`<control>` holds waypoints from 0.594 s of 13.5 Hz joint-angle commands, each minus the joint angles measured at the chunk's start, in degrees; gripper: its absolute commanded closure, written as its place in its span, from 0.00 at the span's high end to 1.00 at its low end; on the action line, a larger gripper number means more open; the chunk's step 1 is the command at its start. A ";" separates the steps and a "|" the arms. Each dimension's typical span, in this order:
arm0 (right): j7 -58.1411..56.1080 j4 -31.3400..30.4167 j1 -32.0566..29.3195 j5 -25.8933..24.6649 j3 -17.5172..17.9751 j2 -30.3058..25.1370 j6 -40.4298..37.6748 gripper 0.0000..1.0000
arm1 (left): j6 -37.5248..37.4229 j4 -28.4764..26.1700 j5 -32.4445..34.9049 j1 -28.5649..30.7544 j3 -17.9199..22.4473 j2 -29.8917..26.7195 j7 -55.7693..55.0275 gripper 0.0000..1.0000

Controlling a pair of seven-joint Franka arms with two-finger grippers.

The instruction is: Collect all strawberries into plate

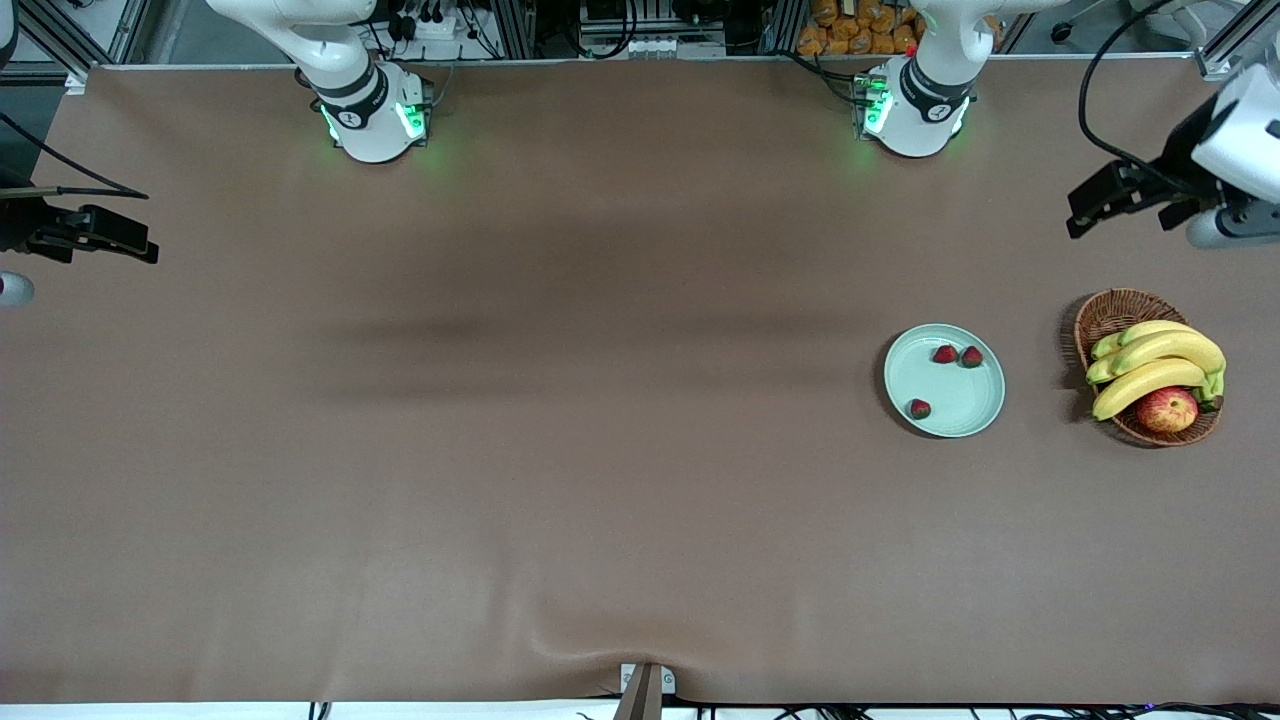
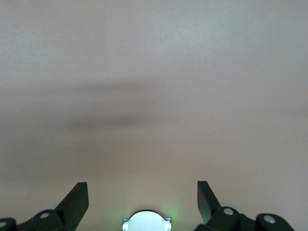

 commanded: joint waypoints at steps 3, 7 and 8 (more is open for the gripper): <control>0.64 1.16 -0.96 -1.32 0.20 -0.09 -1.34 1.00 | 0.90 -0.50 -0.74 -0.60 0.87 -1.30 0.21 1.00; 0.55 1.42 -1.75 -1.32 0.29 -0.17 -1.34 1.00 | 0.81 -0.40 -0.22 -2.53 2.01 -1.30 0.56 1.00; 0.73 1.51 -1.75 -1.32 0.29 -0.17 -1.34 1.00 | 0.81 -0.40 -0.21 -2.97 2.62 -1.21 0.74 1.00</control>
